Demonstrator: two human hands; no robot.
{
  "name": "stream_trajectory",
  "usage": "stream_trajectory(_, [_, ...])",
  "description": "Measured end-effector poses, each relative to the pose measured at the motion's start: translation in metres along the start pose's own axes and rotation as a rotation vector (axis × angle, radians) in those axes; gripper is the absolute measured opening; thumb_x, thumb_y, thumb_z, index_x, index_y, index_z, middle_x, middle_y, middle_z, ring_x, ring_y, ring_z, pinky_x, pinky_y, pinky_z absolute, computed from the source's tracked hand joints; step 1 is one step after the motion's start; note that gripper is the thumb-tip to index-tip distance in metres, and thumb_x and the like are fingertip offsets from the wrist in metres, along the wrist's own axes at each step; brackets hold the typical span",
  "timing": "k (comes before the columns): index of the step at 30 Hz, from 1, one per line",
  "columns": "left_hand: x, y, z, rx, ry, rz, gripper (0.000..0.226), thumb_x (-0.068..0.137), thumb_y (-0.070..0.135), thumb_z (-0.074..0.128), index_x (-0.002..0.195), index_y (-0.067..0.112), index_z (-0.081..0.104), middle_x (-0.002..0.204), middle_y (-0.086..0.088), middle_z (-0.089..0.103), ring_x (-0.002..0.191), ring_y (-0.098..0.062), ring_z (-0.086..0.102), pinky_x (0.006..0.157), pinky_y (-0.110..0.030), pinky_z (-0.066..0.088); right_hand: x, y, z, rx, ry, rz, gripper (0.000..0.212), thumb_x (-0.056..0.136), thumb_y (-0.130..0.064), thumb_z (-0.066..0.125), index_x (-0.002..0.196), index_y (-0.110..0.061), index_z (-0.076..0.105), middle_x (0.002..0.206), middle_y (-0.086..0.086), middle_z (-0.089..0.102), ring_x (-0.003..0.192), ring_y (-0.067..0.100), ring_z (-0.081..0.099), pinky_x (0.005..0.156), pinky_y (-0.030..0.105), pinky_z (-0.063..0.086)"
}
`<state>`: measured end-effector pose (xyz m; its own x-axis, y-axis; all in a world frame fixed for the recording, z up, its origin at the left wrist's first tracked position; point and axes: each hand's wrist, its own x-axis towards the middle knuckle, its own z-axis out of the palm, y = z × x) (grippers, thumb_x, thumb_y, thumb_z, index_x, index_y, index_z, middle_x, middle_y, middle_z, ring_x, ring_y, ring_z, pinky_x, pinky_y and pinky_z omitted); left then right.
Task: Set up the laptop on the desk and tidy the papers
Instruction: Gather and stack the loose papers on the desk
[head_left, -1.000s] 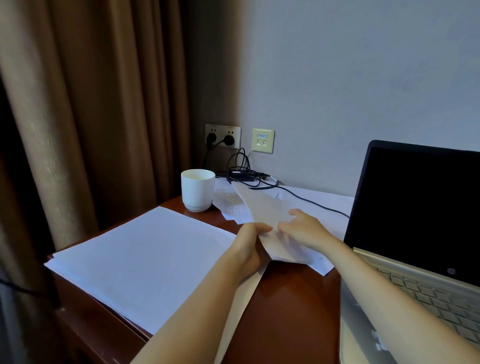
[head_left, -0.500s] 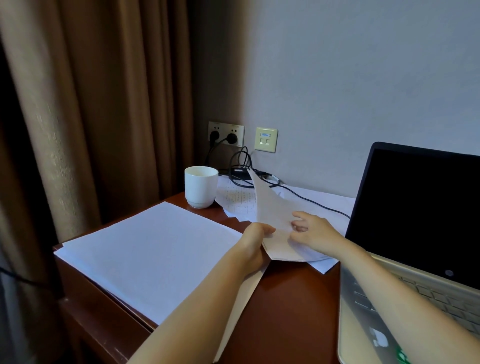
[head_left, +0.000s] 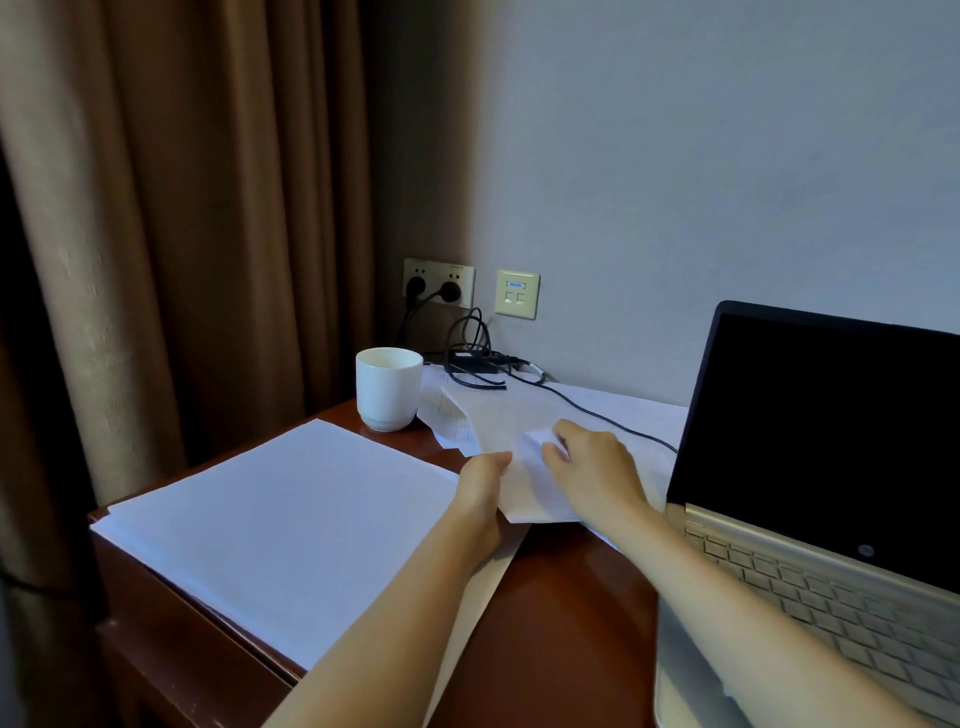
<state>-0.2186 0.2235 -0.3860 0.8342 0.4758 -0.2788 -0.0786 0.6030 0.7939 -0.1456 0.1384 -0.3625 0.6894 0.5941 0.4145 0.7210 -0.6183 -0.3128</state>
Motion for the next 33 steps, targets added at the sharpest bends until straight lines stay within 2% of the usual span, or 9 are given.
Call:
stream_trajectory(5, [-0.013,0.003,0.002,-0.083,0.061,-0.013,0.025,0.095,0.021,0.038,0.098,0.006,0.058,0.083,-0.015,0.062,0.081,-0.032,0.060,0.075,-0.039,0.050,-0.011,-0.011,0.005,-0.121,-0.015,-0.069,0.030,0.101,-0.030,0.033,0.118,-0.015,0.051,0.109,0.015,0.064,0.102,0.033,0.056,0.073,0.033,0.038])
stream_trajectory(10, [-0.029,0.014,0.003,-0.002,0.109,0.013,0.023,0.097,0.013,0.034,0.100,0.001,0.053,0.077,-0.014,0.057,0.070,-0.026,0.053,0.063,-0.034,0.043,-0.018,-0.010,0.003,0.022,0.028,-0.096,0.027,0.100,-0.031,0.037,0.106,-0.013,0.056,0.103,0.013,0.065,0.090,0.030,0.053,0.067,0.029,0.030])
stream_trajectory(12, [-0.030,0.018,-0.001,0.054,0.134,0.058,0.020,0.097,0.010,0.033,0.105,0.003,0.051,0.078,-0.013,0.056,0.071,-0.026,0.052,0.074,-0.036,0.044,-0.020,-0.015,0.002,0.045,0.045,-0.094,0.027,0.100,-0.031,0.038,0.108,-0.014,0.057,0.105,0.013,0.065,0.096,0.030,0.055,0.067,0.029,0.029])
stream_trajectory(15, [-0.037,0.023,-0.004,0.071,0.167,0.054,0.021,0.096,0.006,0.033,0.083,0.005,0.049,0.078,-0.013,0.055,0.070,-0.027,0.051,0.074,-0.039,0.043,-0.019,-0.024,0.002,0.083,0.072,-0.081,0.027,0.100,-0.031,0.039,0.111,-0.014,0.057,0.106,0.014,0.065,0.100,0.032,0.056,0.067,0.029,0.029])
stream_trajectory(19, [-0.048,0.024,-0.003,0.075,0.192,0.079,0.022,0.096,0.007,0.034,0.078,0.008,0.048,0.079,-0.012,0.053,0.079,-0.028,0.052,0.084,-0.041,0.045,-0.016,-0.042,0.008,0.098,0.109,-0.130,0.030,0.100,-0.034,0.036,0.110,-0.014,0.057,0.102,0.012,0.066,0.085,0.028,0.051,0.066,0.028,0.029])
stream_trajectory(22, [-0.049,0.025,-0.006,0.166,0.194,0.134,0.024,0.096,0.010,0.036,0.079,0.006,0.051,0.076,-0.011,0.053,0.084,-0.028,0.053,0.082,-0.038,0.046,-0.018,-0.061,0.013,-0.015,0.309,-0.191,0.025,0.094,-0.026,0.047,0.085,-0.011,0.064,0.068,0.011,0.067,0.062,0.029,0.061,0.049,0.026,0.024])
stream_trajectory(25, [-0.054,0.023,-0.009,0.271,0.153,0.280,0.031,0.099,0.014,0.036,0.071,0.013,0.049,0.072,-0.006,0.053,0.069,-0.018,0.052,0.068,-0.030,0.043,-0.023,-0.077,0.006,-0.083,0.415,-0.223,0.031,0.075,-0.029,0.042,0.049,-0.017,0.055,0.029,-0.001,0.043,0.023,0.019,0.042,0.043,0.017,-0.008])
stream_trajectory(29, [-0.061,0.016,-0.024,0.421,0.218,0.490,0.028,0.097,0.008,0.035,0.079,0.015,0.054,0.075,-0.002,0.056,0.074,-0.015,0.052,0.062,-0.024,0.040,-0.032,-0.076,0.005,-0.004,0.480,-0.175,0.029,0.080,-0.024,0.047,0.053,-0.016,0.052,0.033,-0.002,0.040,0.029,0.021,0.035,0.038,0.017,-0.001])
stream_trajectory(33, [-0.074,0.016,-0.034,0.438,0.225,0.526,0.029,0.101,0.011,0.028,0.091,0.024,0.052,0.085,0.000,0.056,0.080,-0.015,0.052,0.066,-0.023,0.041,-0.036,-0.075,0.013,0.600,0.345,0.159,0.038,0.090,-0.015,0.047,0.054,-0.012,0.034,0.044,0.003,0.044,0.048,0.022,0.040,0.046,0.028,0.029])
